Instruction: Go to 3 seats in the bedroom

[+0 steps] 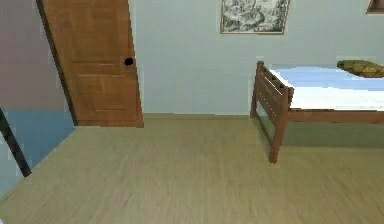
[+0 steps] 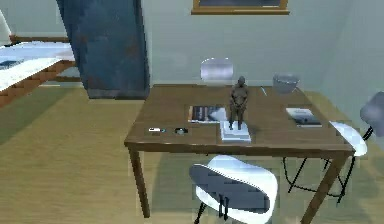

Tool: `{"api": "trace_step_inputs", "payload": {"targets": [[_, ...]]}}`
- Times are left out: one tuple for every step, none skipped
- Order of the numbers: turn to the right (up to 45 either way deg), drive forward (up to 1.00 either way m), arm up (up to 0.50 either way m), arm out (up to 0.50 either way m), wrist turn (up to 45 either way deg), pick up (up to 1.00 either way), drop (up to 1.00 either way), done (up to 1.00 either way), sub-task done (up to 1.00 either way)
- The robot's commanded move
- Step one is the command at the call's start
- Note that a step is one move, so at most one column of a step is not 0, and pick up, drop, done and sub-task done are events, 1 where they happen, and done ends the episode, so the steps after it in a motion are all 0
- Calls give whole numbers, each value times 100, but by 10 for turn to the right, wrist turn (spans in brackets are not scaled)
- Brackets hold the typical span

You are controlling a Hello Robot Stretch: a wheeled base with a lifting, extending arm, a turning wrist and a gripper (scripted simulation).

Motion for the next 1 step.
{"api": "trace_step_inputs", "payload": {"targets": [[330,0,0,0,0,0,0,0,0]]}}
